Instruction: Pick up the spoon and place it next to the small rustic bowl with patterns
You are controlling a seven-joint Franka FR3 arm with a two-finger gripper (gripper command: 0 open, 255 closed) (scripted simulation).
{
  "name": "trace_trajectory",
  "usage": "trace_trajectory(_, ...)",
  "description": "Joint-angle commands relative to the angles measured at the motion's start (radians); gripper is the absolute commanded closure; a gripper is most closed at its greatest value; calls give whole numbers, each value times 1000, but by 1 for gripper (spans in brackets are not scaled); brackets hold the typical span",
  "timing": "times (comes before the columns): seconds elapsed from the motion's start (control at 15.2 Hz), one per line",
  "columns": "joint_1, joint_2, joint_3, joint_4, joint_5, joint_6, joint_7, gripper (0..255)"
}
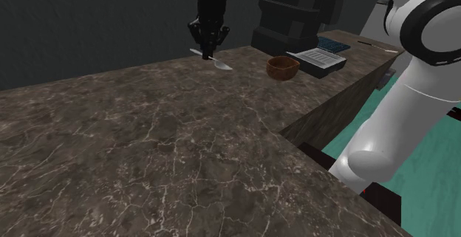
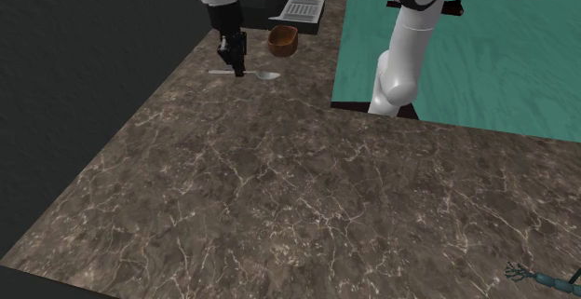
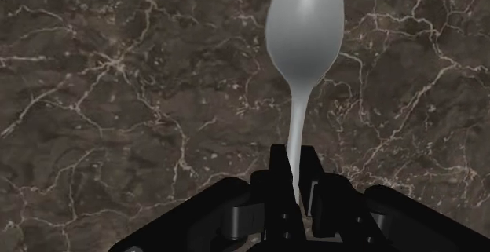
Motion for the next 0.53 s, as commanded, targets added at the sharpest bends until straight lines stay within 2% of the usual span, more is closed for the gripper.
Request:
trace_trajectory(0.0,-27,-36,-27,-39,8,-7,-55,255)
trace_trajectory(0.46,-107,-132,-125,-140,6,-34,-234,255)
